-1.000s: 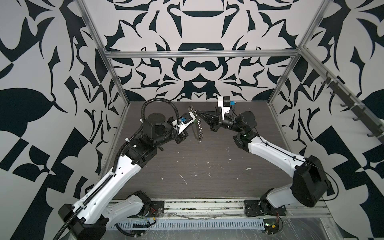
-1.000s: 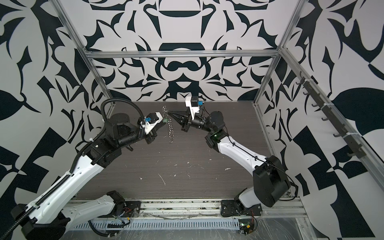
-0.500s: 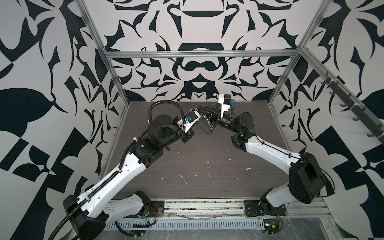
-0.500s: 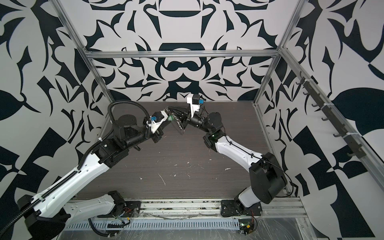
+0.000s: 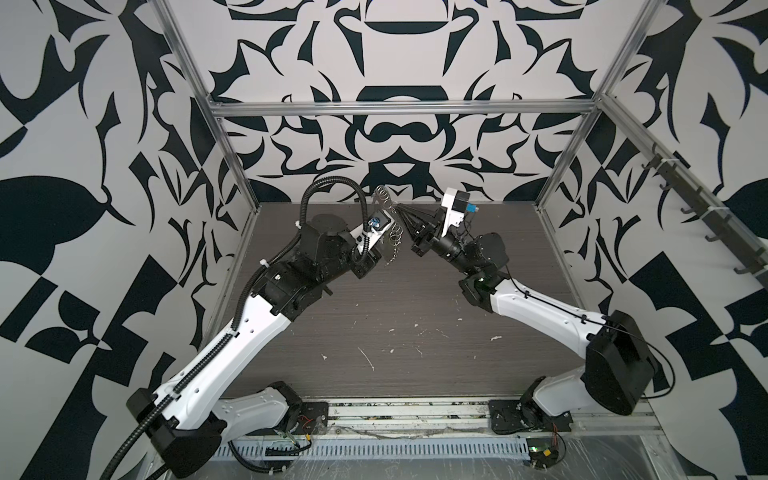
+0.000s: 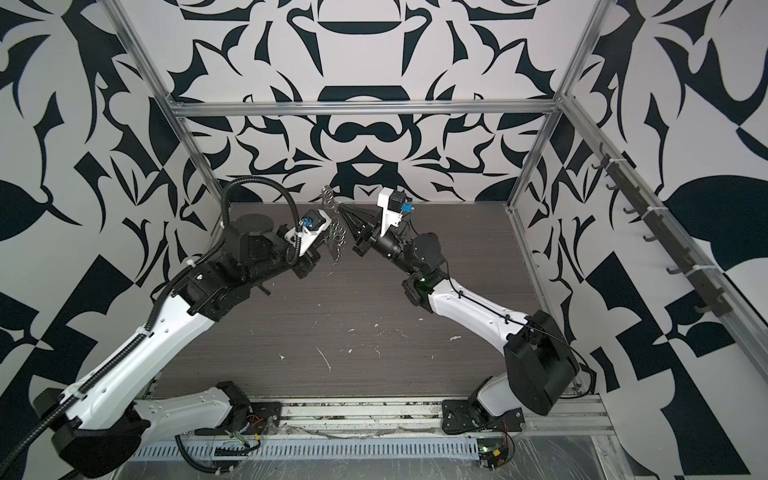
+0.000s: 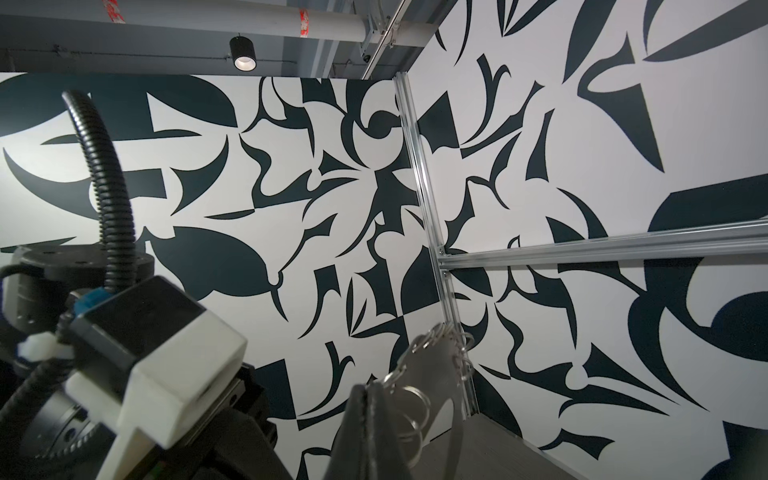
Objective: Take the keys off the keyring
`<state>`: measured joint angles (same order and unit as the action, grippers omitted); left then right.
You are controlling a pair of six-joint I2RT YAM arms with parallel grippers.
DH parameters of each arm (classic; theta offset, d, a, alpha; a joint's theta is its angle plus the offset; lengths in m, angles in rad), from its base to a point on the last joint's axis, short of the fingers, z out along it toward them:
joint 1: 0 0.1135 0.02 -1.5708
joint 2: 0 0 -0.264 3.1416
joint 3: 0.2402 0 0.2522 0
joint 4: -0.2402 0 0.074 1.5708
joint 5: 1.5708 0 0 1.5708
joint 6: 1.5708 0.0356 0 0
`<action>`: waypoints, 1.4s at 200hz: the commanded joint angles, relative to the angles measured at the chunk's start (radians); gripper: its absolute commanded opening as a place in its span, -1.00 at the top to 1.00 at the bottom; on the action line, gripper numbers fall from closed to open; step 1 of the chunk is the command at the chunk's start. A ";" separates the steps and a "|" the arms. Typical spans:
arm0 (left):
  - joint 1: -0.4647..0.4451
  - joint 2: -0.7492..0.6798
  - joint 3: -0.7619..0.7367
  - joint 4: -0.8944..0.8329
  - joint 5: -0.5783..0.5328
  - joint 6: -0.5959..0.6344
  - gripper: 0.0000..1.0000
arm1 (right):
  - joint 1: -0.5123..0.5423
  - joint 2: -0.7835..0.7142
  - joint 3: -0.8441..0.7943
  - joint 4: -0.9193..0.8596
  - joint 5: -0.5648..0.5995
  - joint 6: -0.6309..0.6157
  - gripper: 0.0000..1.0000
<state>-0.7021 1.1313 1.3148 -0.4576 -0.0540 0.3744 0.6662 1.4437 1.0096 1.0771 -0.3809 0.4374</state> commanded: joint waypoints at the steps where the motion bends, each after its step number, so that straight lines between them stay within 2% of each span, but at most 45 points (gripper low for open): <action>1: 0.006 -0.017 -0.048 -0.054 0.025 -0.013 1.00 | -0.035 -0.070 0.010 0.091 0.025 -0.021 1.00; 12: 0.019 -0.030 -0.080 -0.047 0.007 -0.041 1.00 | -0.042 -0.081 0.009 0.072 0.019 -0.035 1.00; 32: 0.094 -0.064 -0.093 -0.036 0.054 -0.124 1.00 | -0.058 -0.107 -0.014 0.046 0.012 -0.051 1.00; 48: 0.200 -0.095 -0.085 -0.005 0.150 -0.205 1.00 | -0.065 -0.135 -0.041 0.025 0.011 -0.069 1.00; 61: 0.234 -0.120 -0.086 0.020 0.188 -0.207 1.00 | -0.066 -0.145 -0.053 0.002 -0.004 -0.083 1.00; 78: 0.237 -0.148 -0.090 0.073 0.295 -0.208 1.00 | -0.065 -0.148 -0.050 -0.054 -0.035 -0.099 1.00; 103: 0.235 -0.133 -0.051 0.059 0.553 -0.162 1.00 | -0.058 -0.119 -0.052 -0.054 -0.051 -0.087 1.00; 108: 0.233 -0.133 -0.053 0.068 0.571 -0.160 1.00 | -0.053 -0.111 -0.047 -0.054 -0.056 -0.088 1.00; 131: 0.222 -0.127 -0.060 0.078 0.534 -0.169 1.00 | -0.037 -0.082 -0.018 -0.060 -0.091 -0.089 1.00; 163: 0.215 -0.085 -0.020 0.031 0.583 -0.154 1.00 | 0.011 -0.053 0.027 -0.124 -0.127 -0.136 1.00; 202: 0.176 0.038 0.088 -0.179 0.534 -0.038 1.00 | 0.039 -0.047 0.035 -0.141 -0.130 -0.162 1.00; 215: 0.139 0.089 0.130 -0.266 0.498 -0.010 1.00 | 0.039 -0.058 0.036 -0.155 -0.115 -0.186 1.00; 224: 0.135 0.108 0.153 -0.294 0.383 -0.049 1.00 | 0.039 -0.069 0.037 -0.175 -0.109 -0.208 1.00; 232: 0.153 0.105 0.158 -0.295 0.265 -0.078 1.00 | 0.037 -0.083 0.037 -0.192 -0.104 -0.225 1.00; 241: 0.193 0.079 0.149 -0.269 0.216 -0.087 1.00 | 0.034 -0.099 0.031 -0.204 -0.102 -0.237 1.00; 257: 0.244 0.009 0.104 -0.150 0.230 -0.139 1.00 | 0.018 -0.125 0.016 -0.227 -0.101 -0.247 1.00; 280: 0.247 -0.060 0.061 -0.051 0.273 -0.169 1.00 | -0.008 -0.154 -0.005 -0.239 -0.101 -0.251 1.00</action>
<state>-0.4667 1.1553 1.3979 -0.6109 0.2607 0.2600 0.6773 1.3758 0.9939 0.7773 -0.4717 0.2157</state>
